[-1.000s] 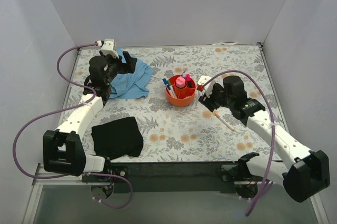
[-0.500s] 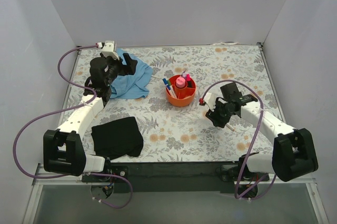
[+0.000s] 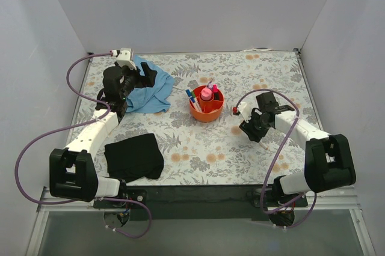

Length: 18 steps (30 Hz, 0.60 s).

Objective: Sort the stationery into containers
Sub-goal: Pick up the pen from the center of the board.

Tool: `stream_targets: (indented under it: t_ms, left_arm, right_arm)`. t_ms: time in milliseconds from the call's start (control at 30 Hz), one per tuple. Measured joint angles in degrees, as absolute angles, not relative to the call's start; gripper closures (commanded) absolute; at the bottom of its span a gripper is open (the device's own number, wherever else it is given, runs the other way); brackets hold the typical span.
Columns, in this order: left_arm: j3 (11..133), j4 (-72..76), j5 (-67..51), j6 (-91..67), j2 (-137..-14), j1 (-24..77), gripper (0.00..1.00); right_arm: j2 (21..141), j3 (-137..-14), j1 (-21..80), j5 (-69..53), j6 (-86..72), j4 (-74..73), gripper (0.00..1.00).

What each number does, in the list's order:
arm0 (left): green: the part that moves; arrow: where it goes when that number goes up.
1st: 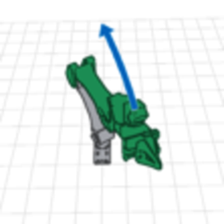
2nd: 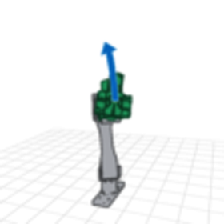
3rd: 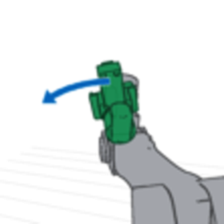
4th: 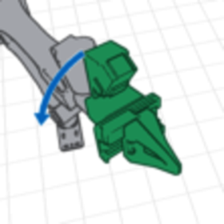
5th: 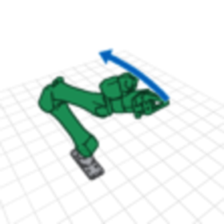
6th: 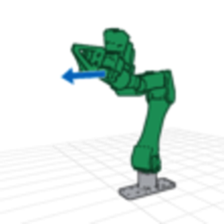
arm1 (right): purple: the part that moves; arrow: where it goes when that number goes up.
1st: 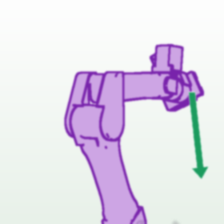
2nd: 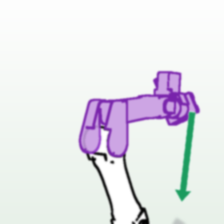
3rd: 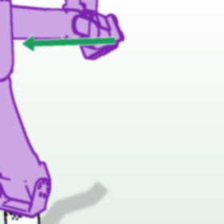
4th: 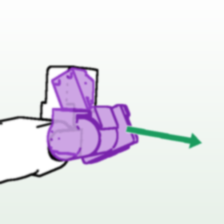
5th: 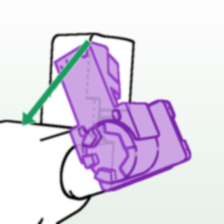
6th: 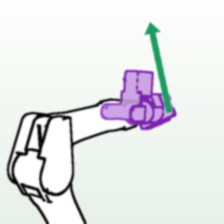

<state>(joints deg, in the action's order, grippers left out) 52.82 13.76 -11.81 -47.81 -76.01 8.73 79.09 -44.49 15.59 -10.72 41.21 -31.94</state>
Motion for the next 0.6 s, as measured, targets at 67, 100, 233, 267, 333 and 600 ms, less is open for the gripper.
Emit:
stream_targets:
  t_ms: [67, 100, 233, 267, 333, 600]
  left_arm:
    - [52.8, 13.7, -11.8, -47.8, -76.0, 8.7, 0.24]
    - [52.8, 13.8, -11.9, -47.8, -76.1, 8.7, 0.24]
    - [52.8, 13.8, -12.0, -47.8, -76.1, 8.7, 0.24]
    - [52.8, 13.8, -12.0, -47.8, -76.1, 8.7, 0.24]
    - [52.8, 13.7, -12.0, -47.8, -76.1, 8.7, 0.24]
    - [52.8, 13.8, -12.0, -47.8, -76.1, 8.7, 0.24]
  right_arm:
    - [80.6, -44.9, 14.6, -10.3, 40.8, -30.6, 0.43]
    - [81.3, -45.1, 14.3, -10.0, 40.7, -30.0, 0.43]
    - [83.8, -46.3, 14.1, -9.8, 40.7, -29.0, 0.42]
    - [84.3, -46.5, 14.1, -9.8, 40.7, -28.8, 0.42]
    - [85.3, -47.0, 14.1, -9.8, 40.7, -28.4, 0.42]
    - [87.3, -47.5, 14.1, -10.4, 41.0, -28.1, 0.64]
